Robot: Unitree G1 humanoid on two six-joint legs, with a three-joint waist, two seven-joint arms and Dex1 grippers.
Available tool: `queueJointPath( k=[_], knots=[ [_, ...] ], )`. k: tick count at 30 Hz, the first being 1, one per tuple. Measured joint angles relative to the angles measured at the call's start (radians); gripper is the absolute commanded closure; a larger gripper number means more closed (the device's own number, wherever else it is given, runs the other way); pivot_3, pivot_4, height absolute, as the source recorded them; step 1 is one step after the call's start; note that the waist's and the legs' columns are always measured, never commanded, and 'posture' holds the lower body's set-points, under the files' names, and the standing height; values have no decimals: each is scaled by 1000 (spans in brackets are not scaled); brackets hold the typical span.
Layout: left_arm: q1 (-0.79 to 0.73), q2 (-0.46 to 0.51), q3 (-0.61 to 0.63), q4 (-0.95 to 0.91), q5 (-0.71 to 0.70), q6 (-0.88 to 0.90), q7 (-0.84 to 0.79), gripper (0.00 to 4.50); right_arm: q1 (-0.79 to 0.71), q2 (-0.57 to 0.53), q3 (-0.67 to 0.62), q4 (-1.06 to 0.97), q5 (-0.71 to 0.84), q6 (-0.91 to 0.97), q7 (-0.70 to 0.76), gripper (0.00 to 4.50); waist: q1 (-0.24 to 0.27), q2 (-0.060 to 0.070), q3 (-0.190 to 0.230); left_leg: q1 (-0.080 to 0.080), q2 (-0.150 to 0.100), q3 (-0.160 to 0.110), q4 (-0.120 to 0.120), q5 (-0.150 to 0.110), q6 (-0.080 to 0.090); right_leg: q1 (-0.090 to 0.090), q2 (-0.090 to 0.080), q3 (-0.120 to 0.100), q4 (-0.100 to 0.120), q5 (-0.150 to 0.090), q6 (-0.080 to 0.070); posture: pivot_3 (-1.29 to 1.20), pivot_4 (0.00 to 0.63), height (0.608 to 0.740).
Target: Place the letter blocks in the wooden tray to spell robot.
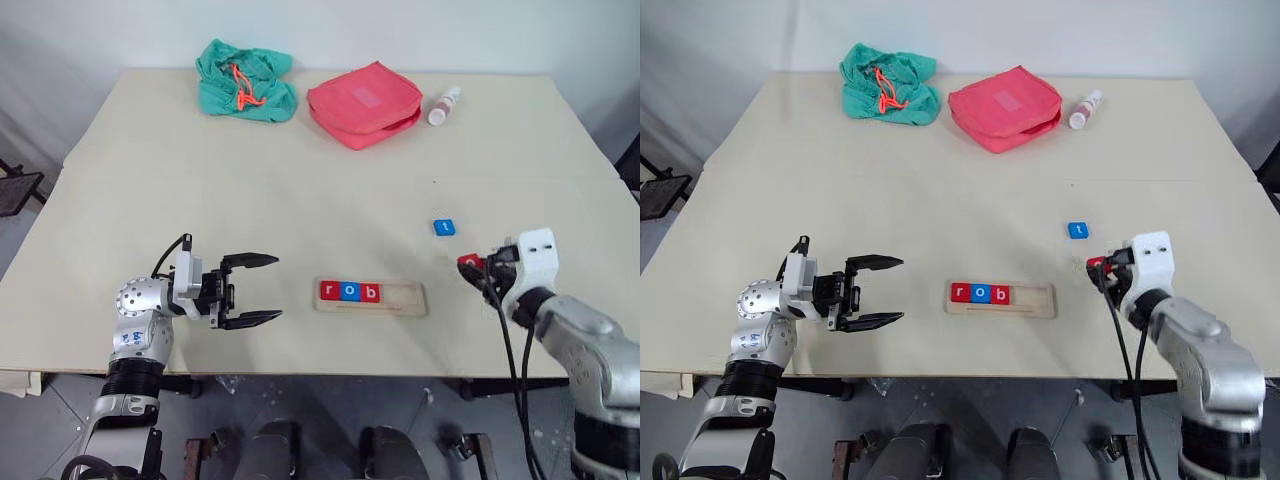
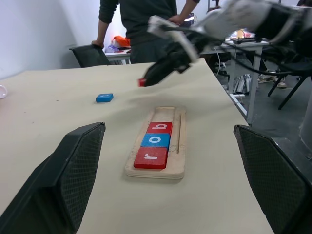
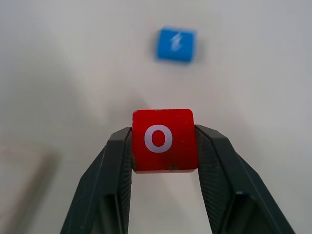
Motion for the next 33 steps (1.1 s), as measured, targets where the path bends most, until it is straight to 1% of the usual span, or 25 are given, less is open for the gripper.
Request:
queueJointPath(
  k=[6, 12, 15, 17, 20, 22, 24, 27, 33],
  knots=[
    [-6, 40, 4, 11, -9, 20, -1, 0, 85, 68, -40, -123, 21, 75, -63, 3049, -5, 0, 0, 1, 0, 1, 0, 0, 0, 0, 0, 1, 0, 0, 0, 0, 150, 740],
    [-11, 66, 7, 35, -46, 41, -2, 0, 81, 114, -42, -121, 22, 74, -100, 3049, -6, 0, 0, 1, 0, 1, -1, 0, 0, -1, 0, 2, 2, 0, 0, 0, 150, 740],
    [1, 80, 6, 32, -77, 54, -2, 0, 71, 119, -42, -103, 22, 70, -105, 3049, -7, 0, 0, 2, 0, 1, -1, 0, 0, -1, 0, 2, 2, 0, 0, 0, 150, 740],
    [15, 95, 1, 30, -89, 57, -2, 0, 70, 119, -43, -98, 22, 70, -106, 2317, -8, 0, 0, 2, 0, 1, -1, 0, 0, -2, 0, 2, 4, 0, 0, 0, 150, 740],
    [39, 126, -18, 28, -116, 64, -2, 0, 70, 119, -42, -92, 22, 56, -103, 1394, -8, 0, 0, 2, 0, 1, -1, 0, 0, -2, 0, 3, 5, 0, 0, 0, 150, 740],
    [54, 162, -40, 27, -124, 65, -2, 0, 70, 118, -42, -80, 22, 51, -102, 602, -8, 0, 0, 2, 0, 1, -1, 0, 0, -2, 0, 3, 5, 0, 0, 0, 150, 740],
    [62, 185, -52, 27, -128, 64, -2, 0, 69, 118, -42, -72, 22, 49, -99, 38, -7, 0, 0, 2, 0, 1, -1, 0, 0, -2, 0, 4, 5, 0, 0, 0, 150, 740],
    [65, 204, -72, 27, -130, 58, -2, 0, 66, 104, -38, -65, 23, 35, -86, 38, -7, 0, 0, 2, 0, 1, -1, 0, 0, -2, 0, 4, 5, 0, 0, 0, 150, 740],
    [63, 221, -92, 36, -136, 24, -2, 0, 66, -6, -39, -65, 37, 7, -1, 38, -8, 0, 0, 2, 0, 1, -2, 0, 0, -2, 0, 4, 5, 0, 0, 0, 150, 740]
  ],
)
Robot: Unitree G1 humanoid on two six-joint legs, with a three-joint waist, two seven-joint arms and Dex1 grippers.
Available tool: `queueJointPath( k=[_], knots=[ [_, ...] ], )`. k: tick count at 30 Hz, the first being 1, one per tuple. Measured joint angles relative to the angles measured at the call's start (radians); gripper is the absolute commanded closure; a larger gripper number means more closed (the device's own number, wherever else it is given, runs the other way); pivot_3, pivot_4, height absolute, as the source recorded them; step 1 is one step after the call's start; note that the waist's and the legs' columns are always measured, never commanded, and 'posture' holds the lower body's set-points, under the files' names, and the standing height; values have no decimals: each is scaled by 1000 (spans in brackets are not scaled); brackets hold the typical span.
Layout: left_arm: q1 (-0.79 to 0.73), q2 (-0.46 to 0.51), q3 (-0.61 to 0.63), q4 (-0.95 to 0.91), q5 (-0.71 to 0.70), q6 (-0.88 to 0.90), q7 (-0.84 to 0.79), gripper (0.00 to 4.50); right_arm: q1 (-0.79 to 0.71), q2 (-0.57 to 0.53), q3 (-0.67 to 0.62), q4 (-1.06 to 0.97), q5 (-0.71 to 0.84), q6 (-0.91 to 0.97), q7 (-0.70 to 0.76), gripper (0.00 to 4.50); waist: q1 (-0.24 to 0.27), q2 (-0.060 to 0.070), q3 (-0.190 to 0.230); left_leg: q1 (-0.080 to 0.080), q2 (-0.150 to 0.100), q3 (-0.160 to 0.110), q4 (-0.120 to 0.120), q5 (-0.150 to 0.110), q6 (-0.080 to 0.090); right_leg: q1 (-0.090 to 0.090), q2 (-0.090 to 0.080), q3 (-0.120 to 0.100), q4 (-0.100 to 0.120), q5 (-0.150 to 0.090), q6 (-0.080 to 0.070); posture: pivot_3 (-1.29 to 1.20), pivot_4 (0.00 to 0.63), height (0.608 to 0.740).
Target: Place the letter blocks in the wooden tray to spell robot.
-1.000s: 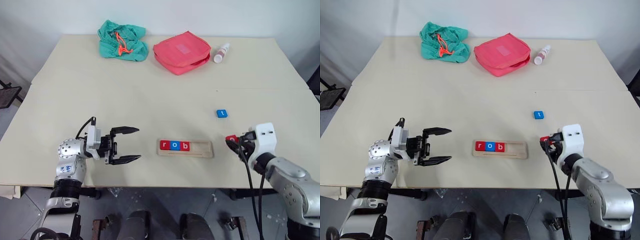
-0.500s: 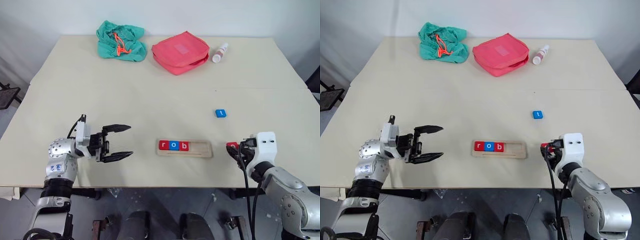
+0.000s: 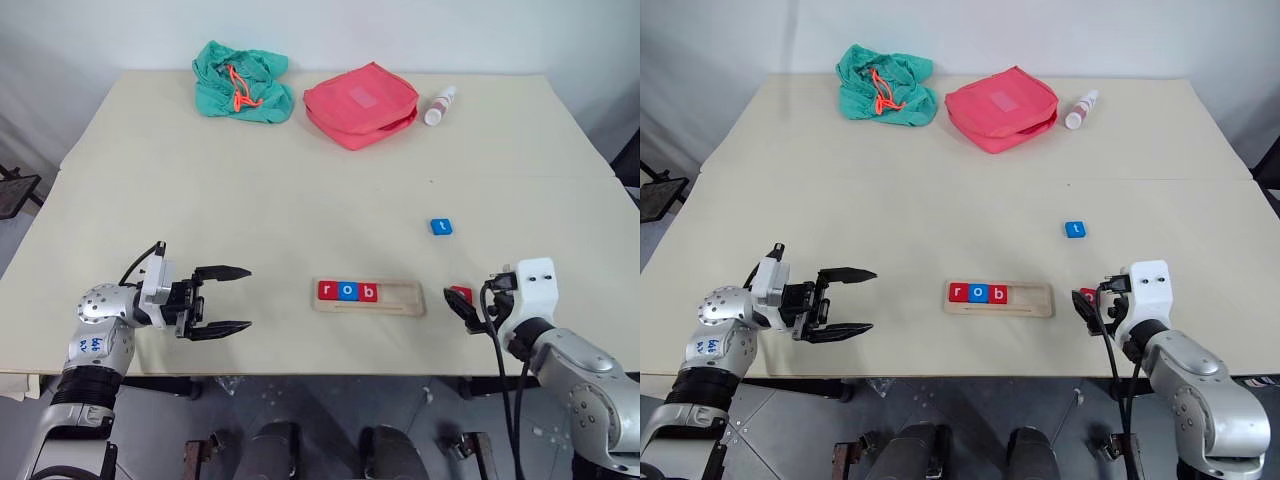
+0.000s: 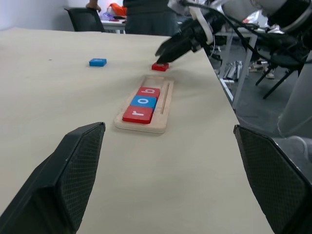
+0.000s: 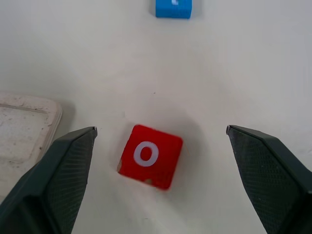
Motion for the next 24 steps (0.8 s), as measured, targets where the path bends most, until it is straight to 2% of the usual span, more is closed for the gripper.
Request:
queueJointPath(
  k=[3, 8, 13, 16, 18, 24],
  knots=[
    [-3, 0, -8, 4, -4, -12, 0, 0, 11, -78, 0, 0, 22, -14, 76, 38, 1, 0, 0, 0, 0, 0, 0, 0, 0, 0, 0, 0, 0, 0, 0, 0, 150, 740],
    [-24, 14, -43, 46, -4, -52, 0, 0, 34, -381, -1, 86, 27, -132, 342, 38, 2, 0, 0, 0, 0, 1, 0, 0, 1, 1, 0, -1, -2, 0, 0, 0, 150, 740],
    [-36, 16, -75, 82, -4, -78, 0, 0, -44, -574, 120, 315, -55, -368, 597, 38, -1, 0, 0, 0, 1, 3, 0, 0, 1, 2, 0, -1, -6, 0, 0, 0, 150, 740],
    [-37, 18, -79, 80, -5, -84, 0, 0, -119, -613, 191, 414, -103, -485, 699, 38, -1, 0, 0, 0, 1, 3, 0, 0, 1, 2, 0, -2, -7, 0, 0, 0, 150, 740],
    [-32, 22, -80, 75, -8, -87, 0, 0, -211, -621, 284, 498, -142, -556, 784, 38, -3, 0, 0, 0, 1, 3, 1, 0, 1, 2, 0, -2, -7, 0, 0, 0, 150, 740],
    [29, 39, -74, 31, -15, -90, 0, 0, -326, -620, 437, 622, -232, -672, 911, 38, 1, 0, 0, -1, 1, 2, 1, 0, 1, 2, 0, -3, -7, 0, 0, 0, 150, 740]
  ],
)
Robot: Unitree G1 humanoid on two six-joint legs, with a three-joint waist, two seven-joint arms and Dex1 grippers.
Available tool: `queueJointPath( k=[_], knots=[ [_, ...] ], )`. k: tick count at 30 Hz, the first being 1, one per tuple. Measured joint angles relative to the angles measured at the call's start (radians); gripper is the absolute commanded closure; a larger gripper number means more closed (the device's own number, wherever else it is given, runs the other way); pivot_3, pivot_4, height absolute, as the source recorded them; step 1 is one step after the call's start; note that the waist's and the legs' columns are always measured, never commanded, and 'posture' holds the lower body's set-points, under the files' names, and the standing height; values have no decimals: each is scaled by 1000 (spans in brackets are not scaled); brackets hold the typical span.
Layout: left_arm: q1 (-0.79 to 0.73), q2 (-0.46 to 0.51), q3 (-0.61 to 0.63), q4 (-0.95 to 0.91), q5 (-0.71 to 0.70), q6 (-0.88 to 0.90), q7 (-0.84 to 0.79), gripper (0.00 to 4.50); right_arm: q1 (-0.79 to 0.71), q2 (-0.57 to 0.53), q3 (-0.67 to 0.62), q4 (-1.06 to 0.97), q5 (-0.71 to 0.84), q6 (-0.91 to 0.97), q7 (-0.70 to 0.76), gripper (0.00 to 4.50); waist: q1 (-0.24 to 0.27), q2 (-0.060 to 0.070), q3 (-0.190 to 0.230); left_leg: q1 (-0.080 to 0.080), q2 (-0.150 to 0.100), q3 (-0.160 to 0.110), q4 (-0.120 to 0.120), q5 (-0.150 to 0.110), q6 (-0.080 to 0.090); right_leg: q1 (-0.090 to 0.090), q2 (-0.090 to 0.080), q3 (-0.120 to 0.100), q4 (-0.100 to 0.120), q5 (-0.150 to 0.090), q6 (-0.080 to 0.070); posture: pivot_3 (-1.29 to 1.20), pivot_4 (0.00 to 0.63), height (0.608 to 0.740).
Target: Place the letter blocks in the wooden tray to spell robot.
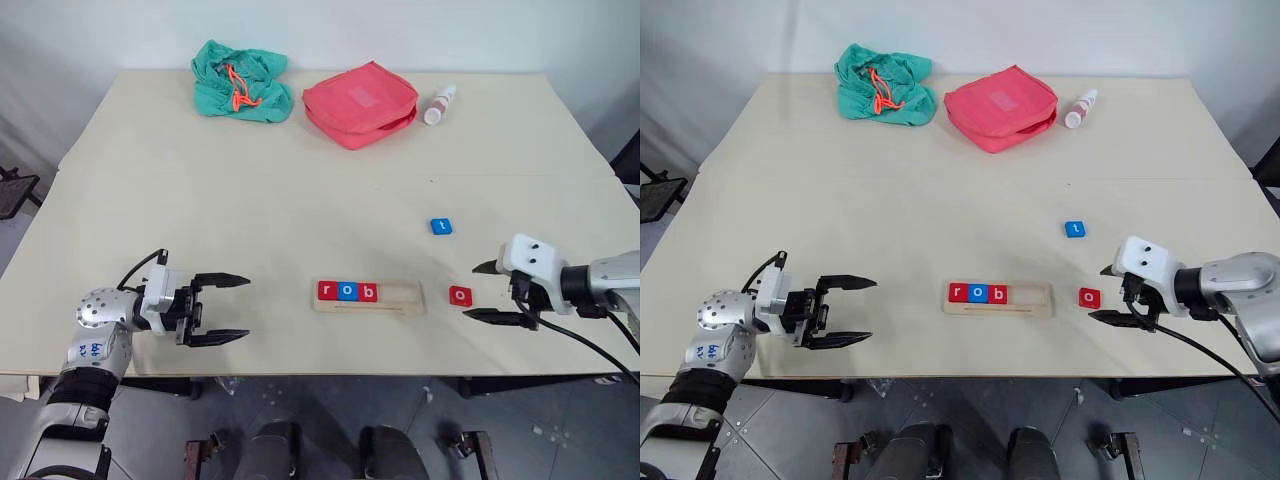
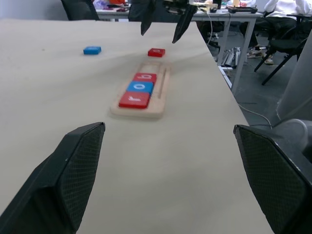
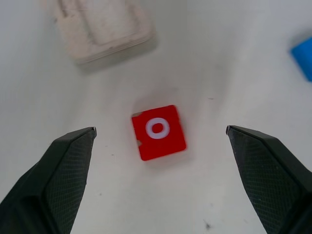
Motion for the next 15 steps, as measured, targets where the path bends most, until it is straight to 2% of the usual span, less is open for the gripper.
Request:
queueJointPath(
  k=[8, 12, 15],
  knots=[
    [53, 1, 35, -66, -1, 5, 0, 0, -60, 26, 83, 83, -77, -72, 69, 38, -1, 0, 0, 0, 0, 0, 1, 0, 0, 0, 0, -1, 0, 0, 0, 0, 150, 740],
    [72, 0, 57, -87, -1, 12, 0, 0, -101, 60, 103, 124, -108, -85, 74, 819, -3, 0, 0, 0, 1, 0, 1, 0, 0, 0, 0, -1, 0, 0, 0, 0, 150, 740],
    [84, -2, 61, -110, -1, 17, 0, 0, -103, 62, 107, 123, -112, -87, 84, 1804, -2, 0, 0, 0, 1, 0, 2, 0, 0, 1, 0, -1, 0, 0, 0, 0, 150, 740]
  ],
)
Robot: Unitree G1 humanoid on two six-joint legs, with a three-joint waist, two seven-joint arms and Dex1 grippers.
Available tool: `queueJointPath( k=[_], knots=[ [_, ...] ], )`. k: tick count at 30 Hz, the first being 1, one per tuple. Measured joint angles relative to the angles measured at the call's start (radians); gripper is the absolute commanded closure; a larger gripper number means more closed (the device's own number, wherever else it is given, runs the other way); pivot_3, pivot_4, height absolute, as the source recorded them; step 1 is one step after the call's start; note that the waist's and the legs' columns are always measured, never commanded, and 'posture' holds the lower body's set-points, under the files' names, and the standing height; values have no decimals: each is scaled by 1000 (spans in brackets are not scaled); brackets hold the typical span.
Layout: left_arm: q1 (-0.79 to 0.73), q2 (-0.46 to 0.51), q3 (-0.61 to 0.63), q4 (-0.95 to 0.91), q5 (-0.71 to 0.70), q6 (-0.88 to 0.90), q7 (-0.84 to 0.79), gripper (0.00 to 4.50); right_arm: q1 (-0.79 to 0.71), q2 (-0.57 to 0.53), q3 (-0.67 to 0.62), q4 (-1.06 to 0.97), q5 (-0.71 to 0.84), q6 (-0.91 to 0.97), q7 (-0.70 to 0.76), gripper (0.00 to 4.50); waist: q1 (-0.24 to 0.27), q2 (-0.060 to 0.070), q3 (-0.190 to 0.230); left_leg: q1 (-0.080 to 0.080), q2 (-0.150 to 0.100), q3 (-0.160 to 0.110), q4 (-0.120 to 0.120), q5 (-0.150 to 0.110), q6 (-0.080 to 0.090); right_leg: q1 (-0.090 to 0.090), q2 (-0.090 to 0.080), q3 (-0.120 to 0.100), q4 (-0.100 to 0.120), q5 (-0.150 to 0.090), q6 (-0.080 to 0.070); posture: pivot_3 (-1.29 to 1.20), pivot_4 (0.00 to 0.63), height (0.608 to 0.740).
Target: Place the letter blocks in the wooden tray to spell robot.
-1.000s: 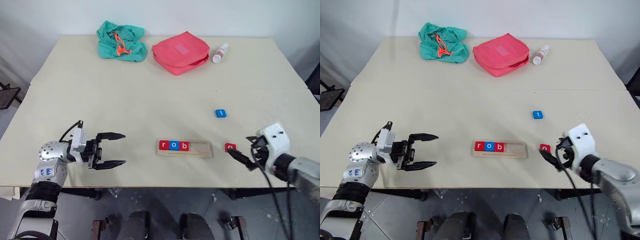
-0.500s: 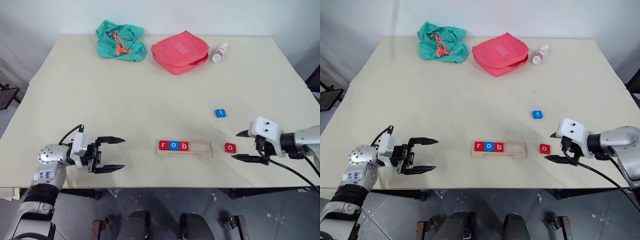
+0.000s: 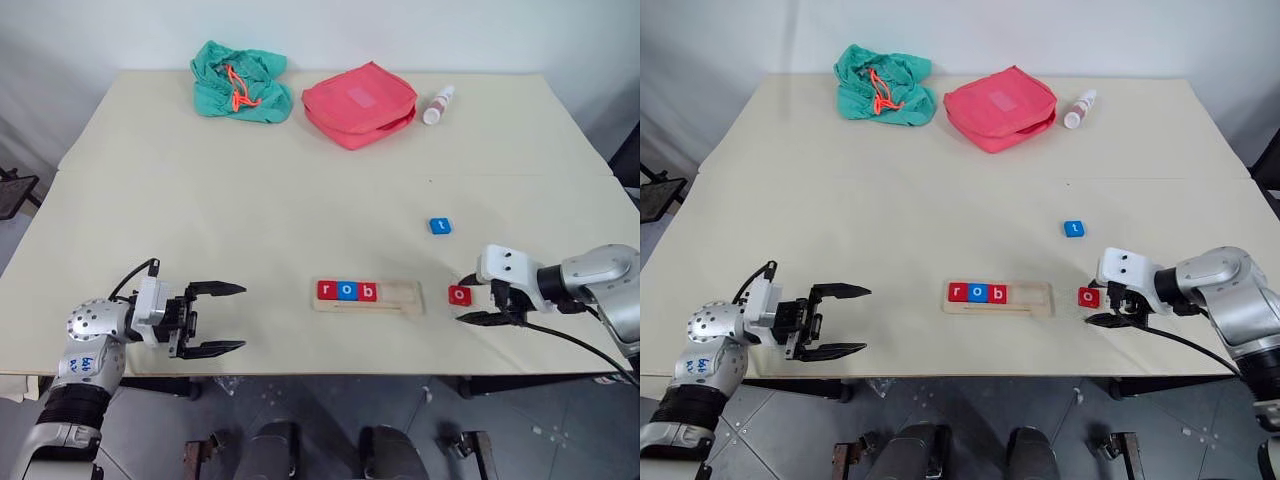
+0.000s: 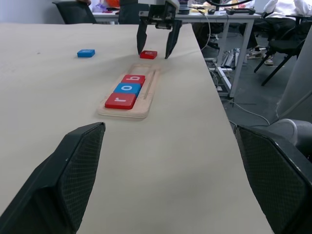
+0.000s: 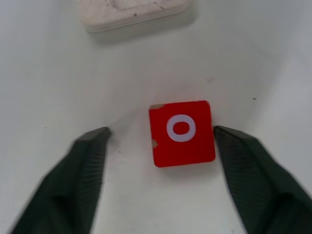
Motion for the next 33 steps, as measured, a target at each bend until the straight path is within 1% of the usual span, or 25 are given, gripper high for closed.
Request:
queueJointPath(
  k=[3, 4, 8, 10, 13, 16, 19, 23, 27, 33],
  knots=[
    [8, -5, 16, -1, 0, 5, 0, 0, 0, 12, 0, -2, -1, 2, 0, 2864, 0, 0, 0, 0, 0, 0, 1, 0, 0, 0, 0, 0, 0, 0, 0, 0, 150, 740],
    [8, -6, 18, -1, 1, 6, 0, 0, -1, 14, -1, -3, -1, 2, -2, 3058, 0, 0, 0, 0, 0, 0, 1, 0, 0, 1, 0, 0, 0, 0, 0, 0, 150, 740],
    [7, -12, 19, -2, 4, 8, 0, 0, 1, 15, -5, -8, 0, 15, -10, 3055, 0, 0, 0, 0, 0, 0, 2, 0, 0, 1, 0, 0, 0, 0, 0, 0, 150, 740],
    [7, -19, 20, -2, 6, 8, 0, 0, 13, 15, -27, -30, 4, 43, -27, 3055, 1, 0, 0, 0, 0, 0, 2, 0, 0, 0, 0, 0, 0, 0, 0, 0, 150, 740],
    [7, -25, 22, 0, 8, 8, 0, 0, 18, 9, -80, -88, 34, 120, -46, 3055, 2, 1, 0, 0, 0, 0, 2, 0, 0, 0, 0, 0, 0, 0, 0, 0, 150, 740],
    [6, -29, 22, 5, 13, 6, 0, 0, 19, -29, -139, -176, 73, 211, -49, 3055, 3, 1, 0, 0, 0, 0, 2, 0, 0, 0, 0, 0, 0, 0, 0, 0, 150, 740],
    [-15, -36, 22, 29, 19, 1, 0, 0, 12, -51, -150, -269, 110, 323, -49, 3055, 3, 1, 0, 0, 0, -1, 2, 0, 0, 0, 0, 0, 0, 0, 0, 0, 150, 740],
    [-44, -54, 20, 49, 35, -7, 0, 0, -49, -41, -98, -351, 130, 426, -54, 3055, 1, 1, 0, 0, 0, 0, 1, 0, 0, 0, 0, 1, 0, 0, 0, 0, 150, 740],
    [-67, -73, 16, 75, 43, -9, 0, 0, -137, 45, 0, -371, 126, 480, -75, 3055, 0, 1, 0, 0, 0, 0, 1, 0, 0, -1, 0, 0, 1, 0, 0, 0, 150, 740],
    [-78, -75, 16, 82, 49, -13, 0, 0, -233, 130, 127, -341, 80, 498, -104, 3055, 2, 1, 0, -1, 0, -2, 1, 0, 0, -1, 0, 0, 1, 0, 0, 0, 150, 740]
  ],
)
